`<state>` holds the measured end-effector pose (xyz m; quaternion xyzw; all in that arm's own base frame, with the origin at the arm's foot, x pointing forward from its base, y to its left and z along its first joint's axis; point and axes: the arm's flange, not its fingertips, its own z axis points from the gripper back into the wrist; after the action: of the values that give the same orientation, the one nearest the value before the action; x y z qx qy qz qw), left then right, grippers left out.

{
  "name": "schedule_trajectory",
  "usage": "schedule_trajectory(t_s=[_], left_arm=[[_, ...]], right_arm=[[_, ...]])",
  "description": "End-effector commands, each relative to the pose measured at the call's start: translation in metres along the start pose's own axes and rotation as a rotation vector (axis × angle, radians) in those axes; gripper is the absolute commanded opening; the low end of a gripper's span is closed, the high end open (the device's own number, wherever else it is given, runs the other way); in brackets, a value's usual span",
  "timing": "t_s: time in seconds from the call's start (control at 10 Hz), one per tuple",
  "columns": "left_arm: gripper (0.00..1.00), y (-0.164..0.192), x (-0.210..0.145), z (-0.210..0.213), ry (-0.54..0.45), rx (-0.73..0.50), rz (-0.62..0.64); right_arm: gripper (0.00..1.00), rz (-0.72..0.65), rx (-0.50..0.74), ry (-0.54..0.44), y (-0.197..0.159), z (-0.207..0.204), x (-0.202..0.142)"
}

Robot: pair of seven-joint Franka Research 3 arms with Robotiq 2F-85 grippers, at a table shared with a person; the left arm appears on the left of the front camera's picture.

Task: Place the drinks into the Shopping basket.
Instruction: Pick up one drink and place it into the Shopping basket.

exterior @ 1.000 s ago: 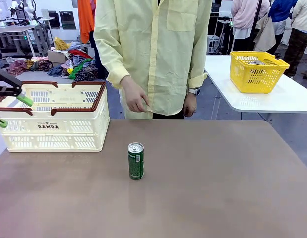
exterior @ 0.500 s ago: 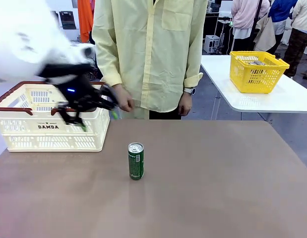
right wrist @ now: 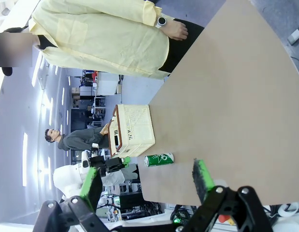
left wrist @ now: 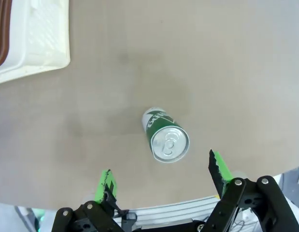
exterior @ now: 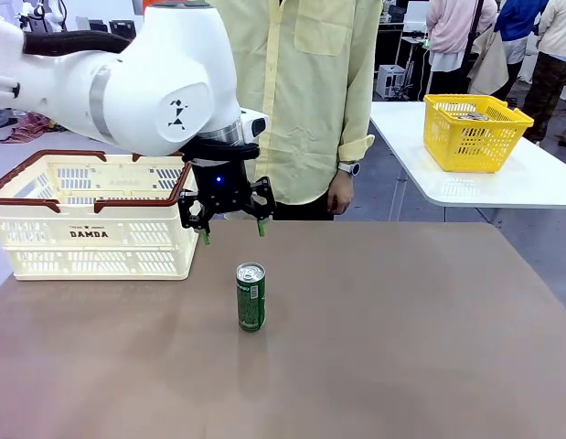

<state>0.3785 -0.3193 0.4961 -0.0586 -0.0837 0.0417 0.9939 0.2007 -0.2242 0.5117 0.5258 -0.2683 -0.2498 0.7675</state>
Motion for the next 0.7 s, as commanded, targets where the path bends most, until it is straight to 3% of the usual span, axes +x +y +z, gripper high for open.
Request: schedule_trajectory(t_s=[0.0, 0.2, 0.5, 0.6], left_arm=[[1.0, 0.016, -0.014, 0.011, 0.0, -0.031, 0.016], [1.0, 0.003, -0.003, 0.005, -0.001, -0.012, 0.005], [1.0, -0.016, 0.015, -0.042, 0.059, -0.002, 0.03], [1.0, -0.019, 0.013, -0.052, 0.054, 0.051, 0.062]], right_arm=[[1.0, 0.015, 0.018, -0.001, 0.002, 0.001, 0.001], [1.0, 0.015, 0.018, -0.001, 0.002, 0.001, 0.001], [1.0, 0.015, 0.018, -0.001, 0.002, 0.001, 0.001], [1.0, 0.015, 0.018, -0.001, 0.002, 0.001, 0.001]])
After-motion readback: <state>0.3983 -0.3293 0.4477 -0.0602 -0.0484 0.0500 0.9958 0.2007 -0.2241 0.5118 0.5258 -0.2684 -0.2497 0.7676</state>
